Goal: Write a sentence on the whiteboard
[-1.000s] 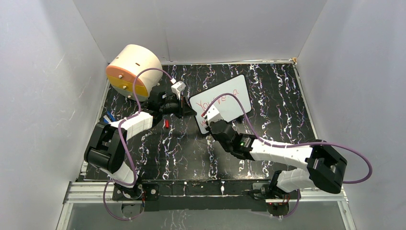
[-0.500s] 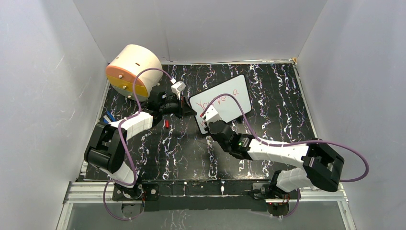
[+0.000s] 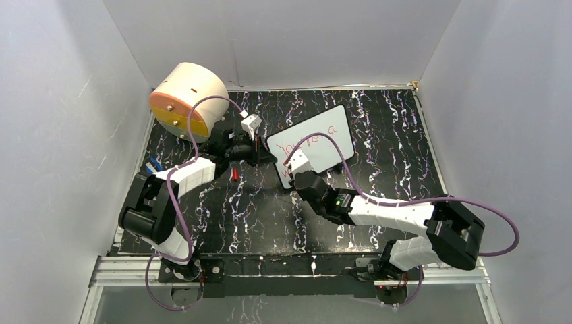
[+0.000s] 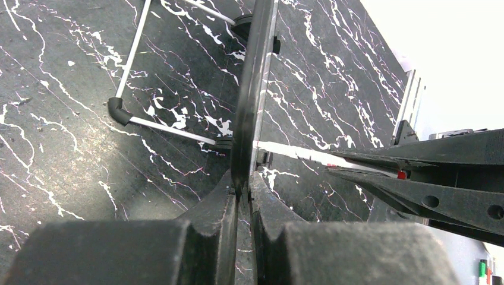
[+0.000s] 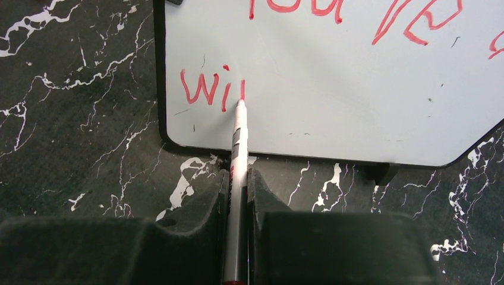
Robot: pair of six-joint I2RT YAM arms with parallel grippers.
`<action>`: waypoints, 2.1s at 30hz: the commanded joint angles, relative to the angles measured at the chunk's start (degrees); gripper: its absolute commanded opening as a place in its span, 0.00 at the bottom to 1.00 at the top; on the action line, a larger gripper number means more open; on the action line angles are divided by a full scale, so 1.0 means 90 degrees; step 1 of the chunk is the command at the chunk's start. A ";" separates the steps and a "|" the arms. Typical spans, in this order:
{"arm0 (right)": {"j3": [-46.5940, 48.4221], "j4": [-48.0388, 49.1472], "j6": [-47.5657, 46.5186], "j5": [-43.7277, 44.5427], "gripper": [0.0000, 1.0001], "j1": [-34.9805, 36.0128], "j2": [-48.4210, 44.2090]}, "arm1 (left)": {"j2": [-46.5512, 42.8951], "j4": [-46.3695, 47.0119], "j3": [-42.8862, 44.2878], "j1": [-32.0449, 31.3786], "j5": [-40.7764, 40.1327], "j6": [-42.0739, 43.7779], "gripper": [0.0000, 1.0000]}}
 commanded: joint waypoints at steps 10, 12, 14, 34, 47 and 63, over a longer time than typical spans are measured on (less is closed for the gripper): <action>-0.0008 0.0063 0.0190 -0.0032 0.00 -0.0050 0.0000 | -0.0182 -0.0240 0.0122 -0.0055 -0.0045 0.0204 0.00; -0.0027 0.0175 0.0128 0.0029 0.00 -0.0053 -0.0021 | -0.0172 -0.0238 0.0121 -0.0055 -0.0037 0.0207 0.00; -0.0033 0.0305 0.0061 0.0080 0.00 -0.0052 -0.0062 | -0.0175 -0.0243 0.0123 -0.0054 -0.0034 0.0207 0.00; 0.0133 0.0831 -0.0296 0.0329 0.00 -0.0079 -0.0025 | -0.0167 -0.0235 0.0123 -0.0055 0.0027 0.0207 0.00; 0.0059 0.0513 -0.0133 0.0426 0.00 -0.0173 -0.0114 | -0.0201 -0.0244 0.0112 -0.0055 -0.0022 0.0216 0.00; 0.0015 -0.0169 0.0295 -0.0033 0.00 -0.0168 -0.0008 | -0.0221 -0.0244 0.0103 -0.0055 -0.0046 0.0208 0.00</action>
